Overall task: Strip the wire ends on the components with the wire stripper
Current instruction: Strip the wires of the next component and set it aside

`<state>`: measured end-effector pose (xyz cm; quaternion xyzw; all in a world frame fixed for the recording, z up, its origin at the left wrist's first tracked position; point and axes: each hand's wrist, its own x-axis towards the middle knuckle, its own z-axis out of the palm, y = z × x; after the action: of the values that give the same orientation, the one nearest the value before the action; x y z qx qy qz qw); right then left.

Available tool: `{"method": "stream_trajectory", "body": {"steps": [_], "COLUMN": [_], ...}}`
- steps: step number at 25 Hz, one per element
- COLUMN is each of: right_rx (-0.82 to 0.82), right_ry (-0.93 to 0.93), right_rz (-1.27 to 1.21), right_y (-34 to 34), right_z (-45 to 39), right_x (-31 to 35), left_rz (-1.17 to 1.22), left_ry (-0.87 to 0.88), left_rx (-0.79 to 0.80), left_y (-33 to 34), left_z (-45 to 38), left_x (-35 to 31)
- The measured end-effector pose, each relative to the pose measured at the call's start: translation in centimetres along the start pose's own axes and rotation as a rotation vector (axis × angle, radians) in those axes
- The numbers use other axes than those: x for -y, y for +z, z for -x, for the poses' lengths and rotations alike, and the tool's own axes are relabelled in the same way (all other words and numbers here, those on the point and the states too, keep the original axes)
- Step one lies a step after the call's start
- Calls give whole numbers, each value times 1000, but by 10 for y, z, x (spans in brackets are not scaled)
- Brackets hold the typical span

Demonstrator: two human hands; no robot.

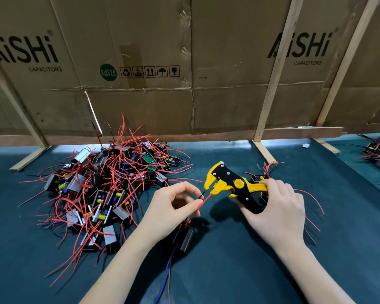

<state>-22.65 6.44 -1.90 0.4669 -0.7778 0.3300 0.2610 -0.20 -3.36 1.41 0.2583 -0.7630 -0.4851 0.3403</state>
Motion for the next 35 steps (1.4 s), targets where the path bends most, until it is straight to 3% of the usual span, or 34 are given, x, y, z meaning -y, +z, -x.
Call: {"method": "stream_trajectory", "body": {"steps": [11, 25, 35], "right_rx": [-76, -179, -204], "right_ry": [-121, -180, -191], "right_rz": [-16, 7, 6], "right_y": [-2, -3, -5], "right_z": [2, -1, -2], "right_x": [10, 9, 9], "left_rz": [-152, 28, 29], "left_ry": [-1, -71, -85], "left_rx": [-52, -28, 12], "left_y": [8, 5, 2], "left_z": [3, -1, -3], "left_x": [-5, 1, 9]}}
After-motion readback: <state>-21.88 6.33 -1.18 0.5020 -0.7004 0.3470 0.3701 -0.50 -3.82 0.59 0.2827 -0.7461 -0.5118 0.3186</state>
